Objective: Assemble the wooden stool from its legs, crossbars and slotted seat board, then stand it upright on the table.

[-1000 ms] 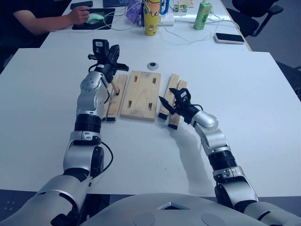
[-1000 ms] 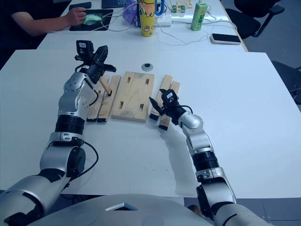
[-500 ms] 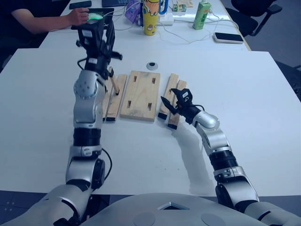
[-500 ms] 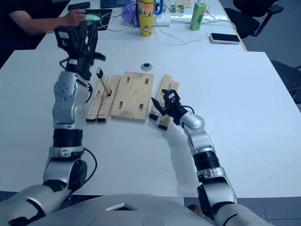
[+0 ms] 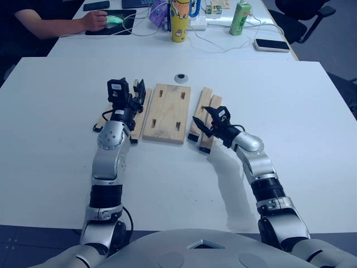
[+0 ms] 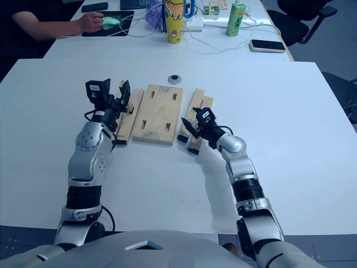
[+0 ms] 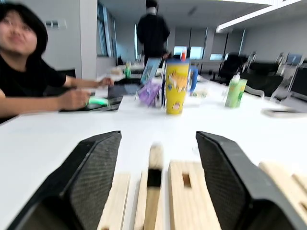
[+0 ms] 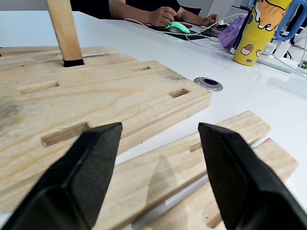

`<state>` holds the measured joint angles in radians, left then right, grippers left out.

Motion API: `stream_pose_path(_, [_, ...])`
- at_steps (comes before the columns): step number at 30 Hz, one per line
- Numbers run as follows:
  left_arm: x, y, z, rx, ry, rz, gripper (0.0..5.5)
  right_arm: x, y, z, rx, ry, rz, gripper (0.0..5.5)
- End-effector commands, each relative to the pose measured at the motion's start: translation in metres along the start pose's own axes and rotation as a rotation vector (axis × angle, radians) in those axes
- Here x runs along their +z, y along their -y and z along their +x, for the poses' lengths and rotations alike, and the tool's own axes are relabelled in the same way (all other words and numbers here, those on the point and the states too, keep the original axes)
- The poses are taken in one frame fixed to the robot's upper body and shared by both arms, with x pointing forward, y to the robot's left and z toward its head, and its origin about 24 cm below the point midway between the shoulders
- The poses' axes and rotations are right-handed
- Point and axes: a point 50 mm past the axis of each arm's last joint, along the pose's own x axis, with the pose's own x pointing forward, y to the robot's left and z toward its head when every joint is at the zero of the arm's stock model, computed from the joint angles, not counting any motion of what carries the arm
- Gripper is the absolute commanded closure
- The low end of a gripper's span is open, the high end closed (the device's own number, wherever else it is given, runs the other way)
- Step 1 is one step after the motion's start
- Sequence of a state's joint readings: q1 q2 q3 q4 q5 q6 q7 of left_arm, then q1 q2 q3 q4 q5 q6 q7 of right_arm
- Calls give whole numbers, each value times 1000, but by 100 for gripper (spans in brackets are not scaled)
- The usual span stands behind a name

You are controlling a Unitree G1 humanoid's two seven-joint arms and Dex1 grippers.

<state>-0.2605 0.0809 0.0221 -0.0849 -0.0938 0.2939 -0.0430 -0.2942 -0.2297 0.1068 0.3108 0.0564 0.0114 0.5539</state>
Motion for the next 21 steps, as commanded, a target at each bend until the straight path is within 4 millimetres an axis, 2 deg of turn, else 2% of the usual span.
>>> stream_pose_path(1, [0,-1,13,13,-15,4,261,8,0,7,23,13,-11,254])
stream_pose_path(8, [-10,-3,21,7,-79,9,261,10,0,11,27,16,-11,254])
stream_pose_path(21, [-12,-1,22,-4,-107,41,449,7,-1,13,18,3,2,254])
